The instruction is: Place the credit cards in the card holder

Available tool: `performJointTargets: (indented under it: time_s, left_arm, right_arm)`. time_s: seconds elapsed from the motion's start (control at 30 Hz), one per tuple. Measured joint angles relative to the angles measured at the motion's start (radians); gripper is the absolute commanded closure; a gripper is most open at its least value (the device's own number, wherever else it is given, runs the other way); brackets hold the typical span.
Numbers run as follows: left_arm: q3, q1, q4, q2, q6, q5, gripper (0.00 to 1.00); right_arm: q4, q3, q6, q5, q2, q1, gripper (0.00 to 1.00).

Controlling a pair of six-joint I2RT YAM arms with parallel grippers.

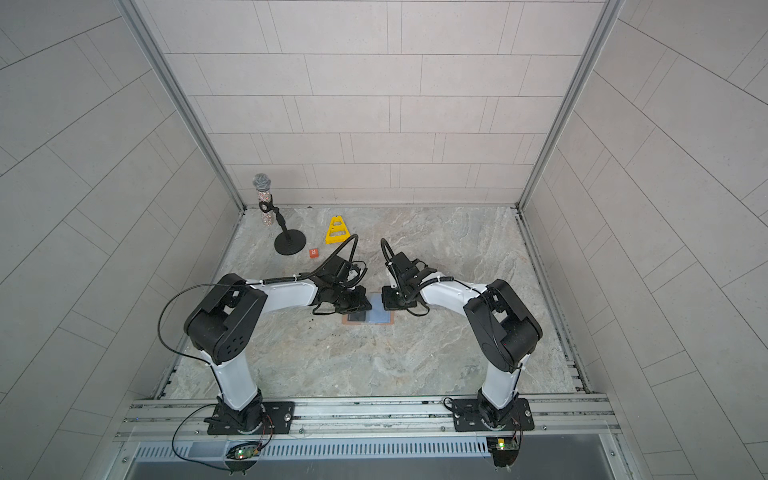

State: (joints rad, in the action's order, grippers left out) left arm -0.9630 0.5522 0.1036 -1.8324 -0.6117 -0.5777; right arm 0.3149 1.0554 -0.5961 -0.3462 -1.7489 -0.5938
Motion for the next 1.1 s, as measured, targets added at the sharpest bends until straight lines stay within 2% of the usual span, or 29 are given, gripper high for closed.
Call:
performJointTargets:
  time_s: [0.4, 0.63, 0.7, 0.83, 0.93, 1.1]
  left_arm:
    - [0.008, 0.000, -0.002, 0.005, 0.002, 0.000, 0.91]
    - [0.008, 0.000, -0.002, 0.005, 0.002, -0.001, 0.90]
    - [0.008, 0.000, -0.003, 0.005, 0.001, -0.003, 0.87]
    - [0.008, 0.000, -0.005, 0.011, 0.006, -0.011, 0.73]
    - [0.008, 0.000, 0.003, 0.030, 0.016, -0.005, 0.66]
    - [0.008, 0.000, 0.043, 0.096, 0.047, 0.048, 0.60]
  right_arm:
    - [-0.005, 0.000, -0.004, -0.031, -0.037, 0.000, 0.93]
    - [-0.021, 0.001, -0.006, -0.073, -0.058, -0.002, 0.90]
    - [-0.023, 0.001, -0.007, -0.082, -0.058, -0.002, 0.89]
    - [-0.032, 0.001, -0.009, -0.111, -0.060, -0.002, 0.85]
    - [-0.058, 0.001, -0.014, -0.145, -0.063, -0.002, 0.84]
    - [-0.112, 0.001, -0.039, -0.196, -0.069, -0.004, 0.82]
